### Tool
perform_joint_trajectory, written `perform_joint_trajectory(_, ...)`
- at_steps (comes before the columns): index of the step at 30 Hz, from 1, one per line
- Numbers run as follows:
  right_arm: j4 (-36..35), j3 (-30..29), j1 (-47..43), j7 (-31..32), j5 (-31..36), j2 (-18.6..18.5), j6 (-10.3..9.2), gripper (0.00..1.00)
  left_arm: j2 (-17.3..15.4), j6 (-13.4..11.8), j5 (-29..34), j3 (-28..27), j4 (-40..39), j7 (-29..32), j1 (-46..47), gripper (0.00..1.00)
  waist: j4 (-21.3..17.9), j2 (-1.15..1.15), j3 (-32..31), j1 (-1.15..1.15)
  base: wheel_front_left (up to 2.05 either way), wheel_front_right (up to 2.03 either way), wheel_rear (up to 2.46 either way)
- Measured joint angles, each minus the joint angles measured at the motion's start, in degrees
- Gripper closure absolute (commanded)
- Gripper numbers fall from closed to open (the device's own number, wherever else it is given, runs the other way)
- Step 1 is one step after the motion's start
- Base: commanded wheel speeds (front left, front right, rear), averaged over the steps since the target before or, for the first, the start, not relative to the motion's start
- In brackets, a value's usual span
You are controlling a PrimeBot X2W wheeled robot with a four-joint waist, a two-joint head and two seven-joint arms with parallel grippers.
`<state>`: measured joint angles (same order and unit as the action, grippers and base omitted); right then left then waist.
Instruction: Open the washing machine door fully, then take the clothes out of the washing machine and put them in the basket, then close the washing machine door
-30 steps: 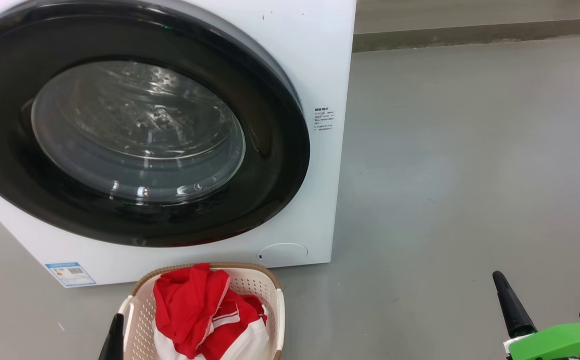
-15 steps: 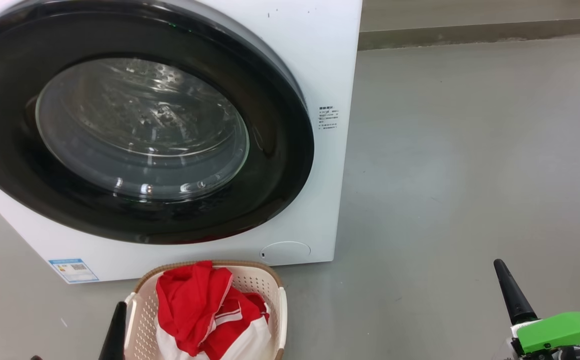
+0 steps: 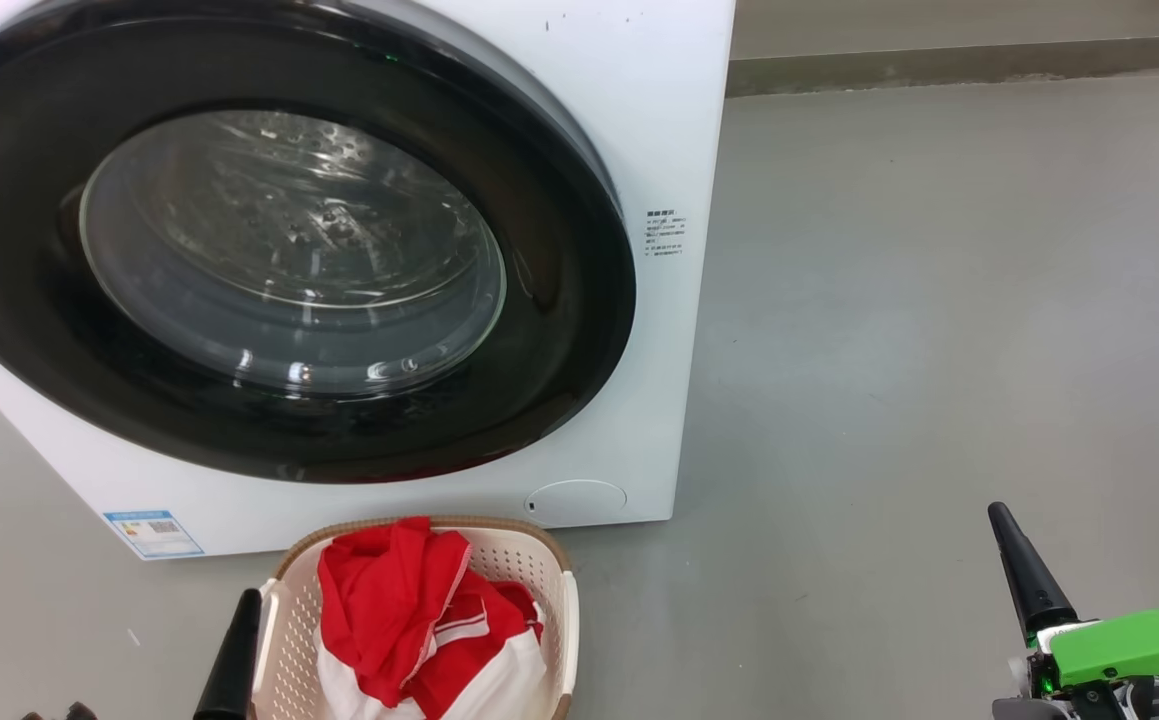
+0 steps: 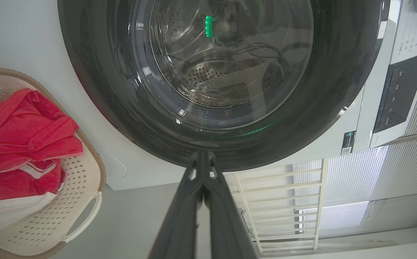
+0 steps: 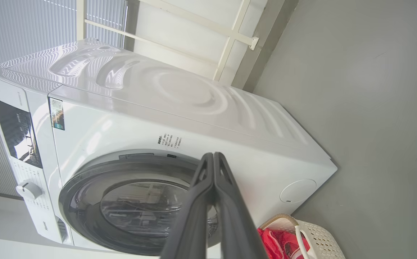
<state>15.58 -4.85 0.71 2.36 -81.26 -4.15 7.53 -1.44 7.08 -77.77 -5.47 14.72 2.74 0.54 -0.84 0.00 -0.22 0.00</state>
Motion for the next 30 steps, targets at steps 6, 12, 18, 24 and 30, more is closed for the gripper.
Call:
perform_joint_trajectory(6, 0.01, -0.36, 0.76, 1.0, -2.36, 0.55, -0.01, 1.0, -0.02, 0.0, -3.75, 0.13, 0.2, 0.79, 1.2, 1.0, 0.24, 0.0, 0.11, 0.0, 0.0, 0.0, 0.0)
perform_joint_trajectory(12, 0.02, -1.34, 1.25, 1.89, -5.57, 0.82, -0.01, 1.0, -0.04, 0.0, -7.58, 0.23, 0.3, 1.8, 2.04, 1.0, 0.47, 0.0, 0.23, 0.0, 0.0, 0.0, 0.0)
perform_joint_trajectory(18, 0.01, -1.87, 2.41, 2.98, -8.78, 1.03, -0.07, 1.0, -0.08, 0.0, -11.37, 0.34, 0.4, 2.81, 2.18, 1.0, 0.71, 0.0, 0.33, 0.0, 0.0, 0.0, 0.0)
perform_joint_trajectory(24, 0.01, -2.08, 3.08, 3.71, -11.0, 1.24, -0.07, 1.0, -0.11, 0.0, -14.0, 0.43, 0.55, 3.32, 3.45, 1.0, 0.84, 0.0, 0.4, 0.0, 0.0, 0.0, 0.0)
perform_joint_trajectory(30, 0.02, -2.12, 3.08, 3.71, -11.0, 1.24, -0.07, 1.0, -0.13, 0.0, -14.01, 0.43, 0.55, 3.32, 3.44, 1.0, 0.84, 0.0, 0.4, 0.0, 0.0, 0.0, 0.0)
